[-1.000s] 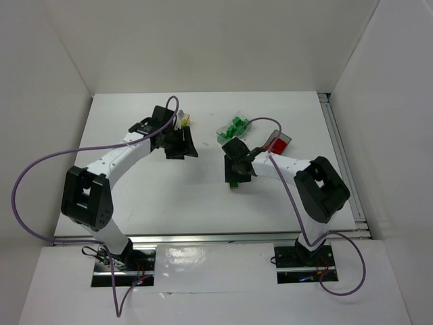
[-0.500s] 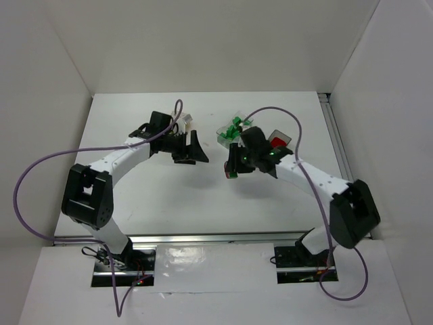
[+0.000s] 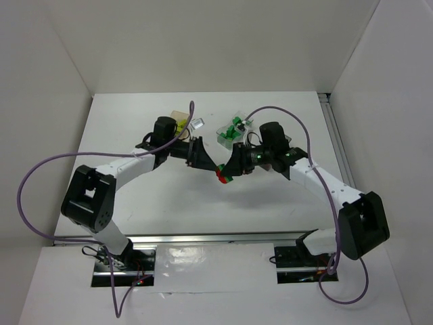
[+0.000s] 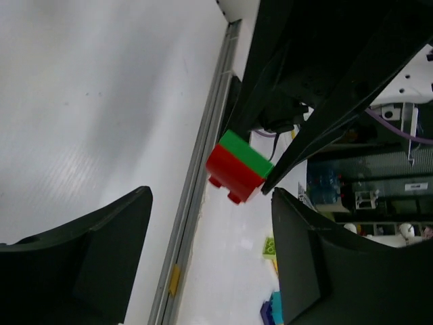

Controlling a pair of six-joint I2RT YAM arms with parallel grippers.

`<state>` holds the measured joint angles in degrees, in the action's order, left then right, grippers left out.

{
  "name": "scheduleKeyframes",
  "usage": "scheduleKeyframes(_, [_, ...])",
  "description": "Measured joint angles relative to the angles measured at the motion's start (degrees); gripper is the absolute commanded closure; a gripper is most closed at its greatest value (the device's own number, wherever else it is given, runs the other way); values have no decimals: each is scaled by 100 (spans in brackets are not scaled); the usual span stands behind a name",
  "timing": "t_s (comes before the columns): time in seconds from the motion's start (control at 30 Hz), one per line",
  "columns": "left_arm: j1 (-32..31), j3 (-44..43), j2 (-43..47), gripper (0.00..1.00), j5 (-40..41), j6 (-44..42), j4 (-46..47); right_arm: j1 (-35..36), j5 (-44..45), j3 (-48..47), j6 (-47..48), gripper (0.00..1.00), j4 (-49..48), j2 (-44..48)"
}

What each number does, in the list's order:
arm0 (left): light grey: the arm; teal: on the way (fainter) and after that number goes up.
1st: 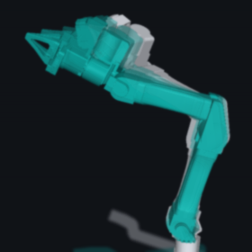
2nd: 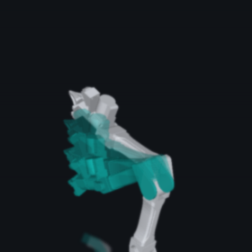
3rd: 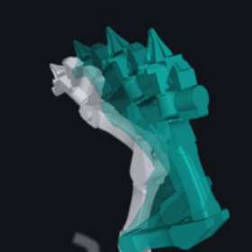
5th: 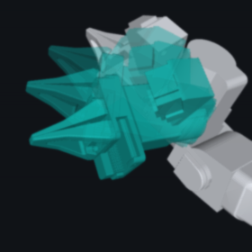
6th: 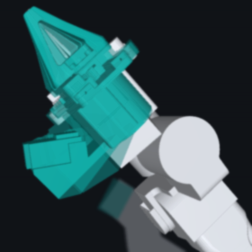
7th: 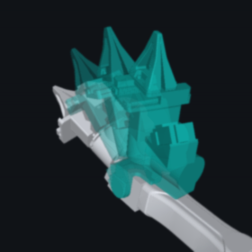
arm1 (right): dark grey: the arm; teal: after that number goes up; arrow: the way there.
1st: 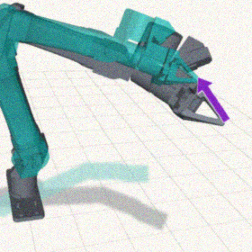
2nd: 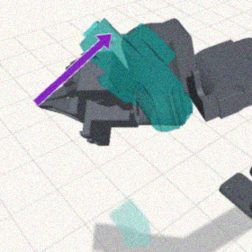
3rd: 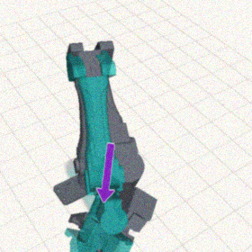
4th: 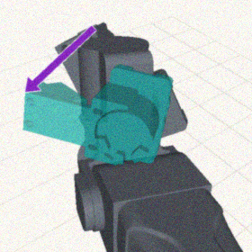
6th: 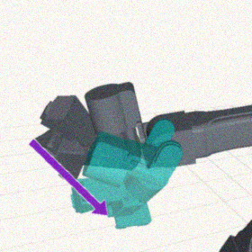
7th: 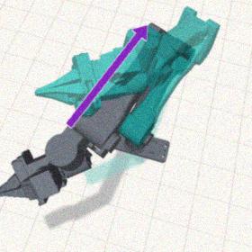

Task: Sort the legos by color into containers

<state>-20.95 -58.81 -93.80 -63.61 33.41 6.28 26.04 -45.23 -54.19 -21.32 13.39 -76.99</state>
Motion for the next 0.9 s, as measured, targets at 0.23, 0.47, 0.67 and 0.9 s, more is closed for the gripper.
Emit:
scheduleKeyframes(0.23, [-107,-9,28,38,-321,140,435,-33,-651,0,44,75,-101,-4])
scheduleKeyframes(0.47, [-142,-4,35,33,-654,155,673,-120,-1014,48,-39,75,-306,-7])
scheduleKeyframes(0.67, [-188,48,70,30,-833,295,951,-184,-1281,87,-264,75,-706,-7])
scheduleKeyframes(0.9, [-256,92,76,96,-994,564,1351,-197,-1432,140,-450,75,-887,-13])
